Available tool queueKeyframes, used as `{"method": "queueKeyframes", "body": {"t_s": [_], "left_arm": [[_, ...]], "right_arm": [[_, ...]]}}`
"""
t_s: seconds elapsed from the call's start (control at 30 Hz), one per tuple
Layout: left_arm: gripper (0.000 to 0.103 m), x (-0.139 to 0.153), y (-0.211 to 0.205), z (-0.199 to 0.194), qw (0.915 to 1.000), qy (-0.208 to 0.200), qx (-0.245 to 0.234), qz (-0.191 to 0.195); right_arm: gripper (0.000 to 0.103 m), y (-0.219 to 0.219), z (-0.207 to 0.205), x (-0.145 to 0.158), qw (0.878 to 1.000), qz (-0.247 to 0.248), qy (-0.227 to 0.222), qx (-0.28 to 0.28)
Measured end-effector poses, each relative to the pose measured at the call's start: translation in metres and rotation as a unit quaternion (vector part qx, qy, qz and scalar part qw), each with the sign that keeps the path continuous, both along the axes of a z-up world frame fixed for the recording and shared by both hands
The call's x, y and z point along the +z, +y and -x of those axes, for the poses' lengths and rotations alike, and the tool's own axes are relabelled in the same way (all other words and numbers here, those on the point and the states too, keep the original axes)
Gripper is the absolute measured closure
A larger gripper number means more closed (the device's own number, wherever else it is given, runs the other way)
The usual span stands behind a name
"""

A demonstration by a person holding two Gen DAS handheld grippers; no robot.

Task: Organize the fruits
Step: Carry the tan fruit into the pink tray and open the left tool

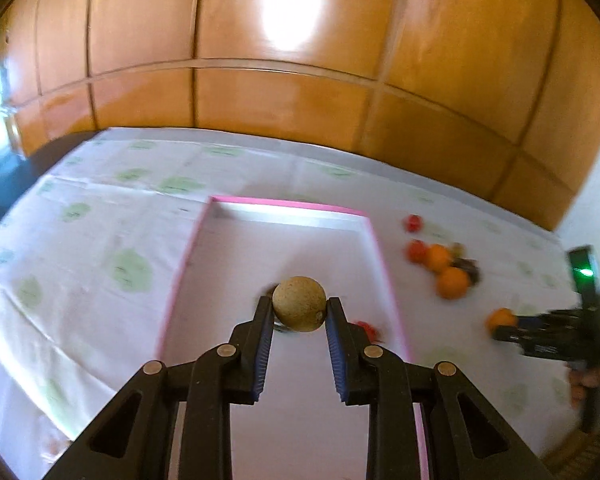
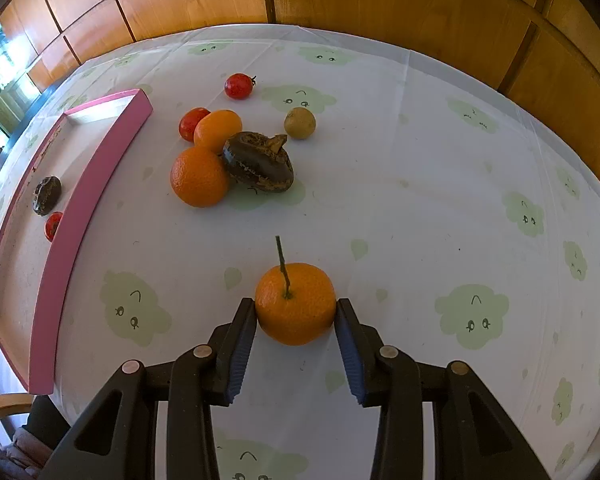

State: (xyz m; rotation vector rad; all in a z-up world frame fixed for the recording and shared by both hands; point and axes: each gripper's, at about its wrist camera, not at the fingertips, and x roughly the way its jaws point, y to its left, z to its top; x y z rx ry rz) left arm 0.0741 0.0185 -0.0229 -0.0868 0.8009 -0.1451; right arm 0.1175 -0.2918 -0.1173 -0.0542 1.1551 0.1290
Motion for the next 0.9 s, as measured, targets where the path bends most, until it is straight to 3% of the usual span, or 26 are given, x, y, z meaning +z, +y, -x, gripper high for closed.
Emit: {"method": "queueKeyframes", "body": {"t_s": [0.2,0.67,0.9], "left_arm": [[0.076,-0.005,0.009,-0.013,0.9995,-0.005,0.012,-0.029],[0.076,-0.009,0.005,-0.035,0.9990,-0.005,0.012,-0.042],[0.076,-0.018,0.008,-0.064,0.9980,0.011,0.021,-0.059]], "right_arm": [[0.062,0.002,0.001,0.000,1.000,0.005,-0.002,0.000],[0.062,0.004,0.002,0.000,1.000,0.011,-0.002,0.004],[0.062,0.002,0.002,0.000,1.000,0.011,-0.001,0.005]]}}
